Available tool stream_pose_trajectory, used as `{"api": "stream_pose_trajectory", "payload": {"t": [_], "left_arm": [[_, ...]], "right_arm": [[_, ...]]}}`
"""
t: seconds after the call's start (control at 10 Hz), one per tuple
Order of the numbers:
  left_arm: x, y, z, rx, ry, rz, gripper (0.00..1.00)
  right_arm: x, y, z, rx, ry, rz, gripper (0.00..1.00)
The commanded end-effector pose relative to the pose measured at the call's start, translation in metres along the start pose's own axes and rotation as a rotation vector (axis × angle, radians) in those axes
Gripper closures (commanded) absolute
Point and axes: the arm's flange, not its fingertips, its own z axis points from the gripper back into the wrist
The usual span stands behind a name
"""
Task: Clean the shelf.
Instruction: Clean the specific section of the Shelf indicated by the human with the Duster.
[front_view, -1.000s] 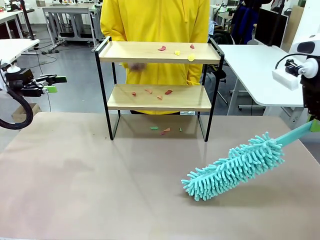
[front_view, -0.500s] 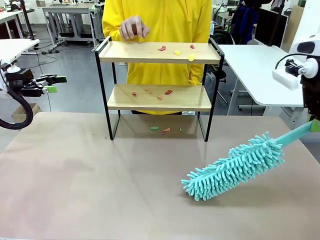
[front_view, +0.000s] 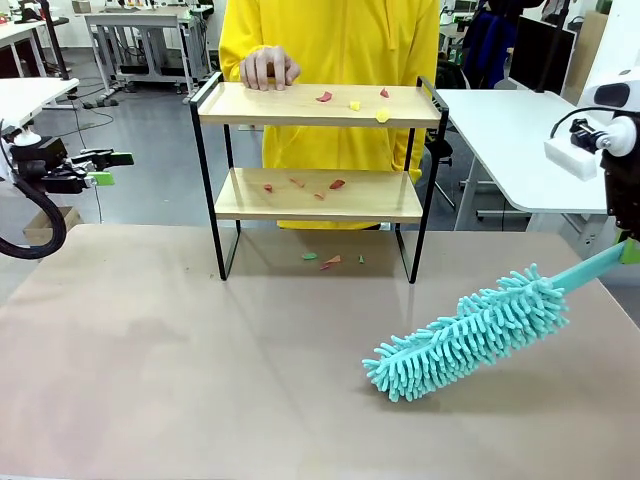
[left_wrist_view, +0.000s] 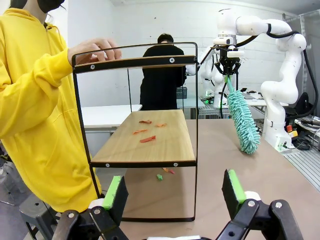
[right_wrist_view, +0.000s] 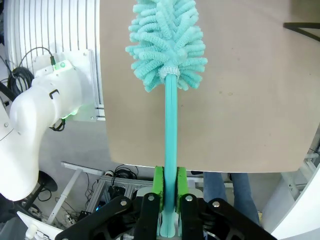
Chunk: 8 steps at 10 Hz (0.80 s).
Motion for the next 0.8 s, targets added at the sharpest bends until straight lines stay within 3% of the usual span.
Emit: {"api": "stream_pose_trajectory", "payload": {"t": [0.0,0.7], "left_arm": [[0.0022,-0.0015,0.0006,0.002,-0.001,-0.014,0.0],[0.0022,-0.0015,0.0006,0.002,-0.001,-0.014,0.0]], "right_arm": [[-0.0022,0.0006,0.0007,-0.003,0.005,0.0,0.87],[-0.0022,0.0006,0.0007,-0.003,0.005,0.0,0.87]]}}
